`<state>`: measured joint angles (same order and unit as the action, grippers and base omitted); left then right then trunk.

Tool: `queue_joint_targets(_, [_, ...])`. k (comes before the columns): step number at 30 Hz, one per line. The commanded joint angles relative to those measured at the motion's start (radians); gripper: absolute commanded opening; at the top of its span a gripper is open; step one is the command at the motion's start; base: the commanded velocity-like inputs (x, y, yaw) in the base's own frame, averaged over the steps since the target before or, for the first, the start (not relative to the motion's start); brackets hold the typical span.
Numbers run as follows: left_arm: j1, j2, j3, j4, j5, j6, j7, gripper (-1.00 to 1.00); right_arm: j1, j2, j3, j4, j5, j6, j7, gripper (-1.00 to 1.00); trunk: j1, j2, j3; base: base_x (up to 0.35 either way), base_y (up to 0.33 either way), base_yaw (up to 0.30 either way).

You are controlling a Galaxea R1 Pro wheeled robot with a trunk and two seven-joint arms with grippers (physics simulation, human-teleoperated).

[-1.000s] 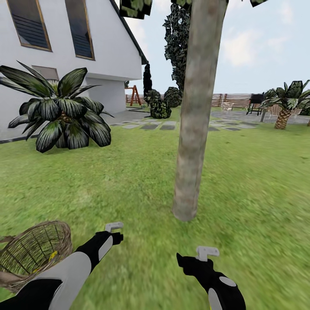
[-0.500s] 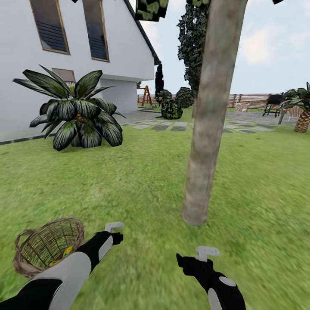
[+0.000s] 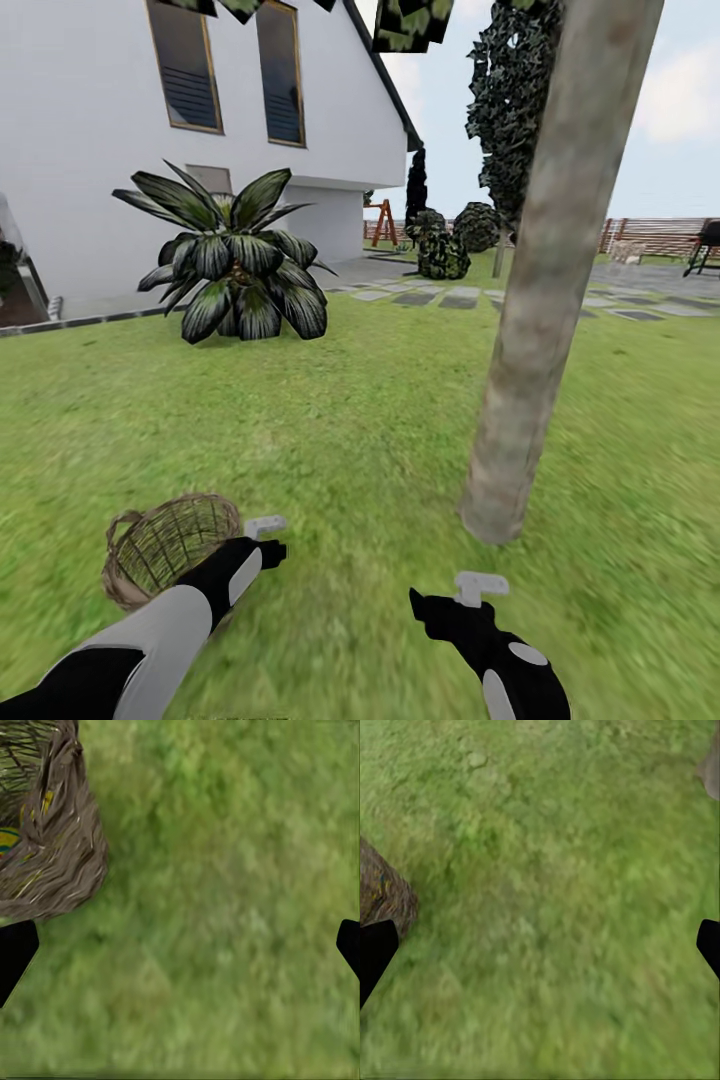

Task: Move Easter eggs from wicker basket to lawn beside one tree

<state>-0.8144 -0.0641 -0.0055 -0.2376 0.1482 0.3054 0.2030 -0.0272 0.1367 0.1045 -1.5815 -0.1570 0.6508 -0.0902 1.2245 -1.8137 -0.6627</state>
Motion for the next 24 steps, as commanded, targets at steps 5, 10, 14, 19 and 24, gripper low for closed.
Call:
queue_joint_targets(5, [-0.001,0.0,-0.002,-0.002,0.009,0.004,0.006,1.0,0.0,0.0,0.001,-0.002,-0.01,0.004,-0.009,1.0,-0.019,0.035,0.015,0.0,0.0,0.289])
queue_joint_targets(10, [-0.001,0.0,-0.001,-0.002,0.008,0.004,0.006,1.0,0.0,0.0,0.001,-0.001,-0.01,0.003,-0.009,1.0,-0.039,0.07,0.03,0.0,0.0,0.289])
queue_joint_targets(14, [0.0,0.0,-0.001,-0.002,0.009,0.004,0.006,1.0,0.0,0.0,0.001,-0.002,-0.009,0.002,-0.009,1.0,-0.054,0.098,0.043,0.0,0.0,0.289])
queue_joint_targets(19, [-0.001,0.0,-0.001,-0.002,0.009,0.004,0.006,1.0,0.0,0.0,0.001,-0.003,-0.009,0.002,-0.009,1.0,-0.073,0.133,0.059,0.0,0.0,0.167])
queue_joint_targets(24, [-0.001,0.0,-0.001,-0.002,0.009,0.004,0.006,1.0,0.0,0.0,0.001,-0.002,-0.009,0.002,-0.009,1.0,-0.092,0.168,0.074,0.0,0.0,0.032])
